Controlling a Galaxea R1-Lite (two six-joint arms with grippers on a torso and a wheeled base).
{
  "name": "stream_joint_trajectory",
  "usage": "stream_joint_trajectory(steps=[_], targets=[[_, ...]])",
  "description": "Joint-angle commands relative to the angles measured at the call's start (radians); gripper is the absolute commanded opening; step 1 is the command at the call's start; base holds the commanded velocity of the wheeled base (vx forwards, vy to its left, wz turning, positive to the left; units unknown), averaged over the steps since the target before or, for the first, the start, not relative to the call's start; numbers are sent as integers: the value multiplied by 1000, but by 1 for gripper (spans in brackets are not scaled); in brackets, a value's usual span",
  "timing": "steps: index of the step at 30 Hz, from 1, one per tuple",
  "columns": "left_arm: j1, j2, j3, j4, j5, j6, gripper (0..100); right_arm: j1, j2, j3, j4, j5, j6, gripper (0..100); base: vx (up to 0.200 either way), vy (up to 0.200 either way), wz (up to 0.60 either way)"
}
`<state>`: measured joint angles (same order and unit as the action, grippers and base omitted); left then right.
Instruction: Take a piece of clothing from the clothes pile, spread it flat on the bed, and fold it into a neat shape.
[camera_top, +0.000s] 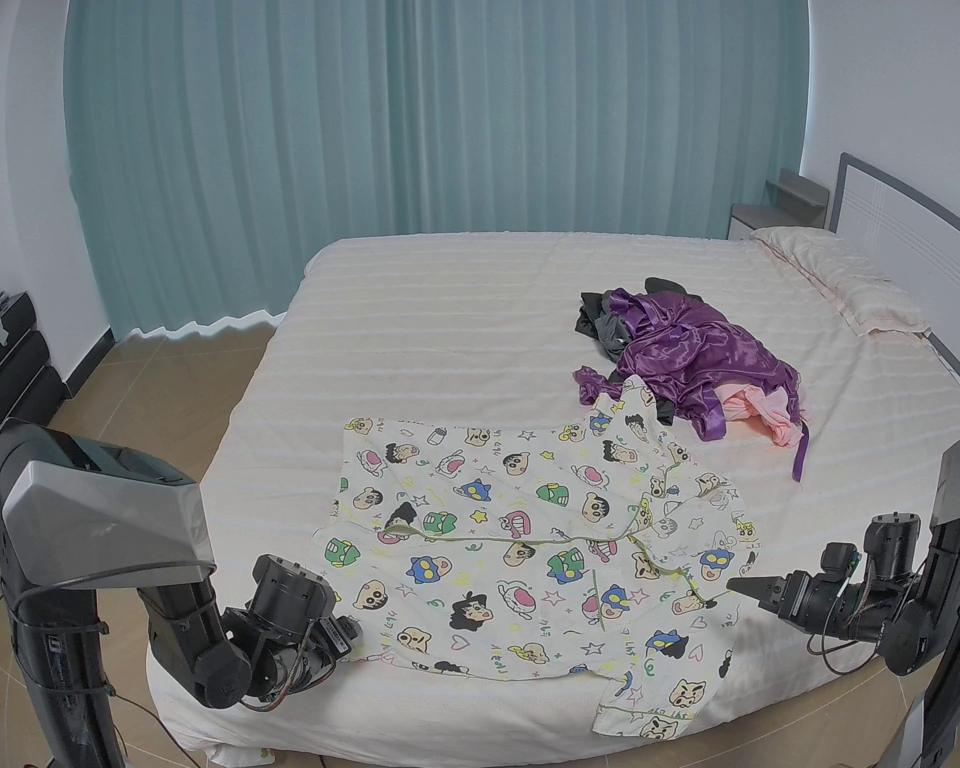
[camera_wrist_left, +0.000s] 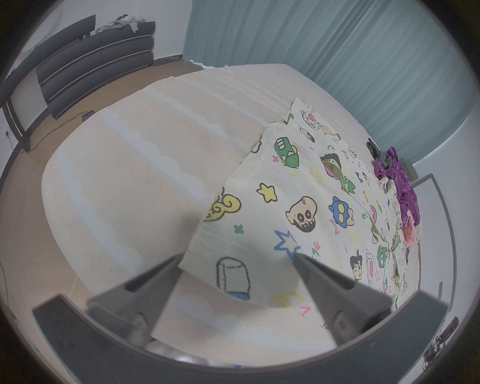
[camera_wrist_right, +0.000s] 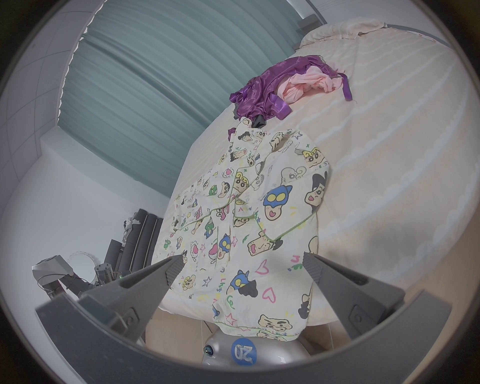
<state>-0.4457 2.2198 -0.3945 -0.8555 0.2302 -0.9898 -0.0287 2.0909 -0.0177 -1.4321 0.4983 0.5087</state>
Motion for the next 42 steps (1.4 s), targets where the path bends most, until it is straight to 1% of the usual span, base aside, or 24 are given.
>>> stream_joint_trajectory(steps=[1, 5, 6, 8, 10, 11, 12, 15, 16, 27, 28, 34, 37, 40, 42], targets=[[4, 17, -9, 3, 9, -3, 0, 18, 43, 18, 6, -1, -10, 100, 0, 0, 0], [19, 26, -9, -5, 34, -6, 0, 33, 101, 18, -7, -20, -35, 100, 0, 0, 0], [32, 29, -6, -11, 47, -17, 0, 52, 138, 18, -7, -52, -58, 100, 0, 0, 0], [41, 27, 3, -22, 54, -23, 0, 67, 176, 18, -22, -75, -68, 100, 0, 0, 0], [44, 26, 13, -33, 55, -23, 0, 73, 202, 18, -60, -83, -67, 100, 0, 0, 0], [52, 21, 23, -57, 57, -23, 0, 75, 238, 18, -111, -89, -64, 100, 0, 0, 0], [56, 21, 25, -73, 57, -23, 0, 76, 253, 18, -126, -93, -65, 100, 0, 0, 0], [64, 21, 28, -94, 57, -20, 0, 78, 270, 16, -129, -107, -68, 100, 0, 0, 0], [67, 21, 42, -123, 57, -17, 0, 87, 288, 4, -129, -121, -70, 100, 0, 0, 0], [65, 31, 49, -137, 54, -18, 0, 116, 362, -91, -128, -147, -70, 100, 0, 0, 0], [64, 31, 49, -137, 54, -20, 0, 124, 365, -113, -128, -159, -68, 0, 0, 0, 0], [59, 32, 49, -137, 54, -21, 0, 125, 342, -150, -128, -178, -59, 0, 0, 0, 0], [55, 32, 49, -137, 54, -20, 0, 107, 330, -188, -128, -215, -58, 0, 0, 0, 0], [53, 32, 49, -137, 54, -20, 0, 101, 325, -202, -128, -222, -56, 0, 0, 0, 0], [52, 32, 46, -137, 54, -20, 0, 85, 298, -245, -128, -224, -47, 0, 0, 0, 0]])
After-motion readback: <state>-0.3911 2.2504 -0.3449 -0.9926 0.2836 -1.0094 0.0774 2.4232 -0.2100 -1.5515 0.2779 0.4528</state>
